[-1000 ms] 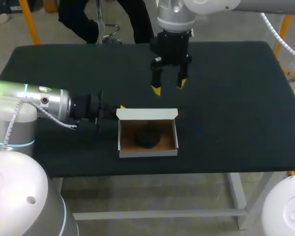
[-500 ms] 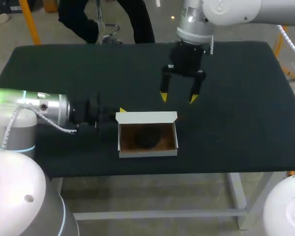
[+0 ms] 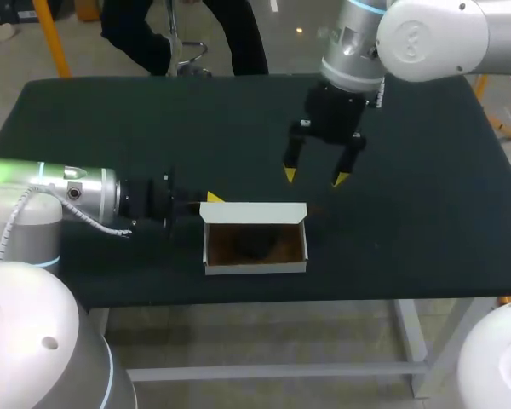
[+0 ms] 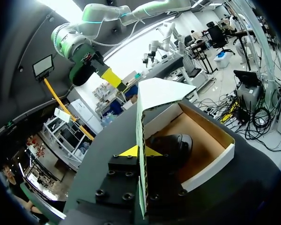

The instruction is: Assemble the packaging by folding the flat box into shape, placing the metal phone stand inside, and closing the box properly

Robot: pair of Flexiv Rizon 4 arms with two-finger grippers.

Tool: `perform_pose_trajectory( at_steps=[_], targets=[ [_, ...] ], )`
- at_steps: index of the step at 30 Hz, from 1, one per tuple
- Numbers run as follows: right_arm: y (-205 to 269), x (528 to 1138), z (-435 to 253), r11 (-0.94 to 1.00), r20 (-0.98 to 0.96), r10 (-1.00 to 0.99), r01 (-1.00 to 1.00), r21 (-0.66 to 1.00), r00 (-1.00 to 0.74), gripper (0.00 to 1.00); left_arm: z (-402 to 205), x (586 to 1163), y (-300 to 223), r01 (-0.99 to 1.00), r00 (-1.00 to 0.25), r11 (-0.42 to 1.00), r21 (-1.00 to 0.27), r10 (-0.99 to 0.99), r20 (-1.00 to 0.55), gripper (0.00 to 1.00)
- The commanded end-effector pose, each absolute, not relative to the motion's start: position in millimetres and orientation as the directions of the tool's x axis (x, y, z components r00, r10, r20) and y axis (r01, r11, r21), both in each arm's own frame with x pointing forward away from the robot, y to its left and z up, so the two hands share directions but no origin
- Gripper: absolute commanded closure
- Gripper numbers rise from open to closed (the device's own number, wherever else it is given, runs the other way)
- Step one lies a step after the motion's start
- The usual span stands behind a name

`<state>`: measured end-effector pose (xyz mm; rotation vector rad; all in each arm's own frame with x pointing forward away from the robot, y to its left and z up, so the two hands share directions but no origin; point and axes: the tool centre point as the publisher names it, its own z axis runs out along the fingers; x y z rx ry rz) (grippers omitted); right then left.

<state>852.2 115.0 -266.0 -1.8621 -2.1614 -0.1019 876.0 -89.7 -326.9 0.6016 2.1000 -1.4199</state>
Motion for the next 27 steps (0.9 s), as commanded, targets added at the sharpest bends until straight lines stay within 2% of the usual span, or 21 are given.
perform_pose_trajectory(
  at_steps=[1,10,27],
  targets=[
    [118,852,-269,0.173,0.269,0.955,0.970,-0.174,-0.122,0.00,-329,872,-90,0.635,-0.749,0.350,-0.688,0.065,-0.659,1.00],
    [118,849,-281,0.147,0.265,0.962,0.952,-0.268,-0.074,0.00,-334,872,-92,0.657,-0.727,0.357,-0.664,0.067,-0.683,1.00],
    [118,842,-295,0.117,0.296,0.955,0.931,-0.345,-0.011,0.00,-340,864,-92,0.730,-0.637,0.364,-0.578,0.056,-0.769,1.00]
  ],
)
